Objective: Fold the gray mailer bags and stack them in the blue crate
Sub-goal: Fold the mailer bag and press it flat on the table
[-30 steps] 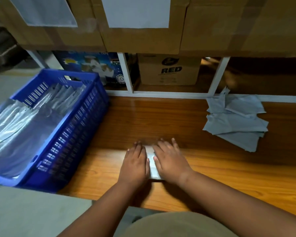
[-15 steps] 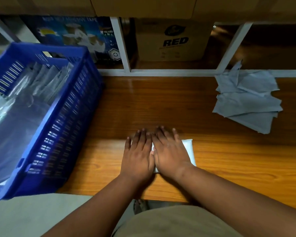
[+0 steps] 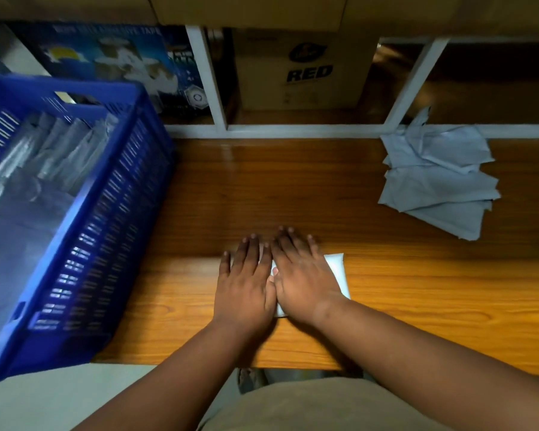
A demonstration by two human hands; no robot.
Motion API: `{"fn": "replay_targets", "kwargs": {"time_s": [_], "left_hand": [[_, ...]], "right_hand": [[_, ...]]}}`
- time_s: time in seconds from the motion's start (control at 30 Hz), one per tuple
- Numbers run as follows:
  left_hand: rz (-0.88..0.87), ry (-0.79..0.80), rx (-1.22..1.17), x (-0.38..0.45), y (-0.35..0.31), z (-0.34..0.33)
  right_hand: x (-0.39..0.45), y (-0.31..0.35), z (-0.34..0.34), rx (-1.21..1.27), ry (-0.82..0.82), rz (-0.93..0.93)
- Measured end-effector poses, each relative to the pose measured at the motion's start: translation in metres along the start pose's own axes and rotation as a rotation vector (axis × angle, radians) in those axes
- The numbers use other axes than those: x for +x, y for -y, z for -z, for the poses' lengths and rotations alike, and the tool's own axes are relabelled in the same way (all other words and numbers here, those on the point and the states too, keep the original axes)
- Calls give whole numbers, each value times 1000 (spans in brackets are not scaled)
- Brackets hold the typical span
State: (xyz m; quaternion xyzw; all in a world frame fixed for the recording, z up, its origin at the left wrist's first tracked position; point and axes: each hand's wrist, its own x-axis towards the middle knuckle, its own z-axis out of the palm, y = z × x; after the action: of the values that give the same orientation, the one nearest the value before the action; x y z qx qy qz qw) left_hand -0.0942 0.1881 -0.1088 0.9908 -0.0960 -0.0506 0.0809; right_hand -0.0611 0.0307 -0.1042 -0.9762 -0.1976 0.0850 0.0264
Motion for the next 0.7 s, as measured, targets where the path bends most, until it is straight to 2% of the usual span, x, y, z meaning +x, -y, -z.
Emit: {"fn": "replay_targets", "kwargs": {"time_s": [0.13,0.23,0.33,0.43,0.7], "left_hand": [[27,48,26,-1,-4,11],[54,26,72,1,-11,21],[-26,0,80,3,-24,29],[-100,-4,68,4,-41,24],[-135,-18,46,7,-41,2]], "right_hand": [[-2,-3,7,8,39,18],[-6,-11,21,29,36,-4],[-22,-23,29,4,-20,-17],[-39,-33,26,22,-6,-27],[-42,-38,6,3,-3,-38]]}}
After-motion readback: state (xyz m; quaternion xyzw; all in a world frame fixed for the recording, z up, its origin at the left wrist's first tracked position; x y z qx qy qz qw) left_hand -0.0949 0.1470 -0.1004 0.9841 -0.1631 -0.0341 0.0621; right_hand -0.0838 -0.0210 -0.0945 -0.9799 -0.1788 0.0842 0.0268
